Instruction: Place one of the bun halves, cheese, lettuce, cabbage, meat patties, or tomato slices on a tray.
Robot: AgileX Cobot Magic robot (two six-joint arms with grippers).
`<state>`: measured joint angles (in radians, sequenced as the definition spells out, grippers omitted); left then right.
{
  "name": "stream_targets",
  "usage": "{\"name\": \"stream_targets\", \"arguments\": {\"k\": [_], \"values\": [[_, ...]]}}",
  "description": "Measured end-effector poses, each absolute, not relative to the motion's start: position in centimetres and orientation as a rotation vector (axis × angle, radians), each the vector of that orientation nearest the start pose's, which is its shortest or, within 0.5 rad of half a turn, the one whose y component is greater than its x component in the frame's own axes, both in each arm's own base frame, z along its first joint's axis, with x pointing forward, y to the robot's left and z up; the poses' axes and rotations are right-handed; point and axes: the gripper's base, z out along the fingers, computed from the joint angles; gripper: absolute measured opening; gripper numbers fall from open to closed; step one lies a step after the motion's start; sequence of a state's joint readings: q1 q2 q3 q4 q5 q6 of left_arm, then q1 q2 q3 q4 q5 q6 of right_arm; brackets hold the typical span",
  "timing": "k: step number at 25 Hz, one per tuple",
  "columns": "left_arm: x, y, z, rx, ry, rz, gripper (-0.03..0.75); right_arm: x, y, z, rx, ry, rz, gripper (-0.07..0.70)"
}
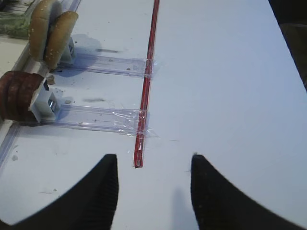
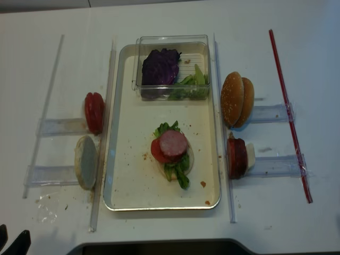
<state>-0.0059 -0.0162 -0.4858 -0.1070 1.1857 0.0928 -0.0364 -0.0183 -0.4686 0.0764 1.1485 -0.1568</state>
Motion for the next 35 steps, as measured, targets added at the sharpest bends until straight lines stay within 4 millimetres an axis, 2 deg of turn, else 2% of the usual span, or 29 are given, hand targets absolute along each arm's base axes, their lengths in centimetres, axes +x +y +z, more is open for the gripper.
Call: {"name": "stream_targets", "arguments": {"k": [35], "values": [[-1.18, -0.89, 26.39, 0.12, 2.16, -0.081, 0.285, -0.79, 0.66, 26.19, -0.137, 2.136, -0.021, 0.382]]}}
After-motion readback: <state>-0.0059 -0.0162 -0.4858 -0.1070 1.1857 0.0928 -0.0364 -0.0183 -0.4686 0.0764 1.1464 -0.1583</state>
